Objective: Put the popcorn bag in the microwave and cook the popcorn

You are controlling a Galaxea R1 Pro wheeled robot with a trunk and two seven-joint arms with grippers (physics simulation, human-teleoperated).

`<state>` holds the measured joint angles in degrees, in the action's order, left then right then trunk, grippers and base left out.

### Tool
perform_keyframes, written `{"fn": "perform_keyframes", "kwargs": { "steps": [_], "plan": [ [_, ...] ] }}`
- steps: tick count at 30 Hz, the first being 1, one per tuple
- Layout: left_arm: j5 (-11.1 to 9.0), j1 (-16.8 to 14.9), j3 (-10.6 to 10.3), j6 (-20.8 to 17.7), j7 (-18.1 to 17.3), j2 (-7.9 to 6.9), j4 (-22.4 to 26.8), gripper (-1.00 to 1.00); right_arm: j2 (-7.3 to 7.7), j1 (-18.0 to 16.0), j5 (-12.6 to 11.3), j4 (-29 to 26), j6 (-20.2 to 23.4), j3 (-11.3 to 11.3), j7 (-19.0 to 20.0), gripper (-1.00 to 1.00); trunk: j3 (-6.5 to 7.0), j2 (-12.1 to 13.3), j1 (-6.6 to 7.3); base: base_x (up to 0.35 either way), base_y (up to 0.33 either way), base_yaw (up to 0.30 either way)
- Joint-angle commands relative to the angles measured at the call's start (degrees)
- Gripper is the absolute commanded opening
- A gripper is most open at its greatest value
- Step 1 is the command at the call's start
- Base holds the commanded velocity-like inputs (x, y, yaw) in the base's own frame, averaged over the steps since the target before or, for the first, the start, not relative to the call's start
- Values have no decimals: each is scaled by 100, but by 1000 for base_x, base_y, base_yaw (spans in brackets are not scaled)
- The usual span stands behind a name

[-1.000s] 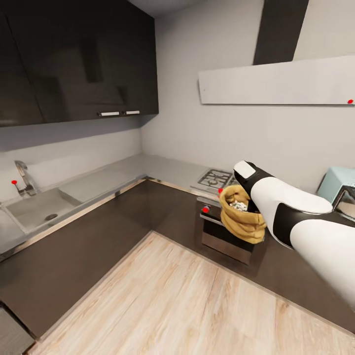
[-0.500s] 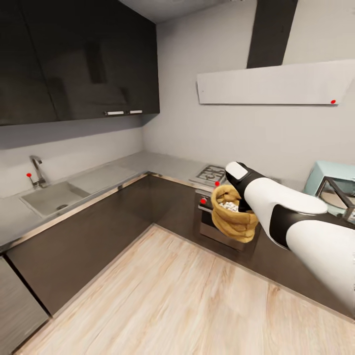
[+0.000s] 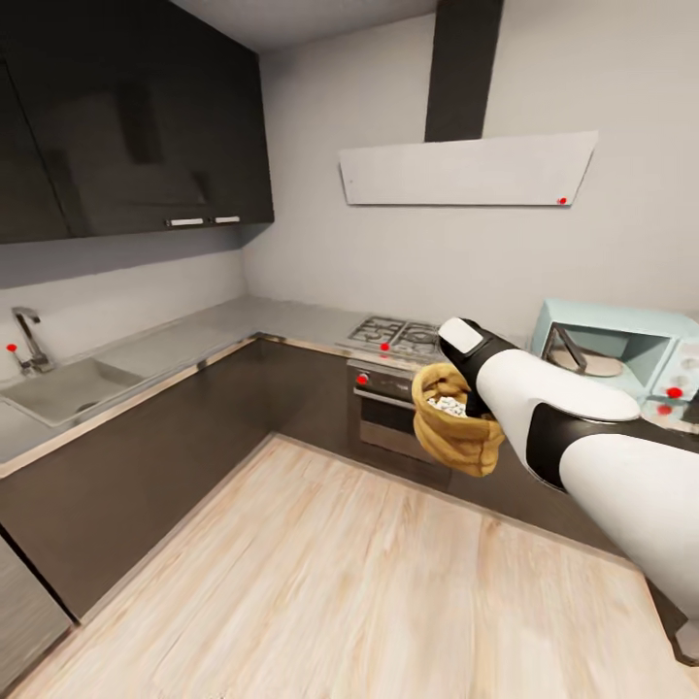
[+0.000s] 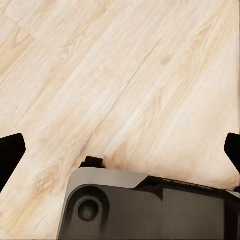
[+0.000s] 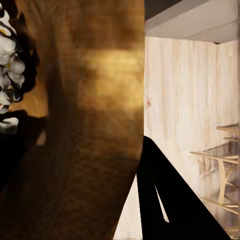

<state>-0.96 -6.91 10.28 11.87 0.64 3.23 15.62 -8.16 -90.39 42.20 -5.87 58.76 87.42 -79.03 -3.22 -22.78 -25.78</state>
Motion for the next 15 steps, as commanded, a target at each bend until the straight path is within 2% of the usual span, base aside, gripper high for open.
{"fn": "perform_keyframes", "kwargs": {
  "steps": [1, 15],
  "plan": [
    [-10, -3, 9, 17, 7, 2, -1, 100, 1, -6, 8, -11, 21, 30, -16, -100, -14, -14, 0, -342, 0, -300],
    [-8, -3, 10, 17, 7, 2, 1, 100, 28, 0, 16, -11, 21, 4, 3, -100, -14, -14, 0, -334, 0, -300]
  ]
}}
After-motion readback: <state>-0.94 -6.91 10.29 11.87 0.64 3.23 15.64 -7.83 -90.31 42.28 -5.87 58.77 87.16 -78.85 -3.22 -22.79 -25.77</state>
